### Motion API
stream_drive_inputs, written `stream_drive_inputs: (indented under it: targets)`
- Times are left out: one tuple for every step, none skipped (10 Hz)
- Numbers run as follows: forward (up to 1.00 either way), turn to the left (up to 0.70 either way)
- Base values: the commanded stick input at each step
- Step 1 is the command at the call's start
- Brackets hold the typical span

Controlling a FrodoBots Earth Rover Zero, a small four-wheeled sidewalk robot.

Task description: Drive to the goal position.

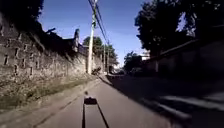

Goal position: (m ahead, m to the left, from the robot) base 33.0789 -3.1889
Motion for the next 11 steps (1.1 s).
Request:
stream_drive_inputs:
  targets:
    - [1.00, -0.01]
    - [1.00, 0.00]
    - [1.00, 0.00]
    - [1.00, 0.00]
    - [1.00, 0.00]
    - [1.00, 0.00]
    - [1.00, 0.00]
    - [1.00, 0.00]
    - [1.00, 0.00]
    - [1.00, 0.00]
    - [1.00, 0.00]
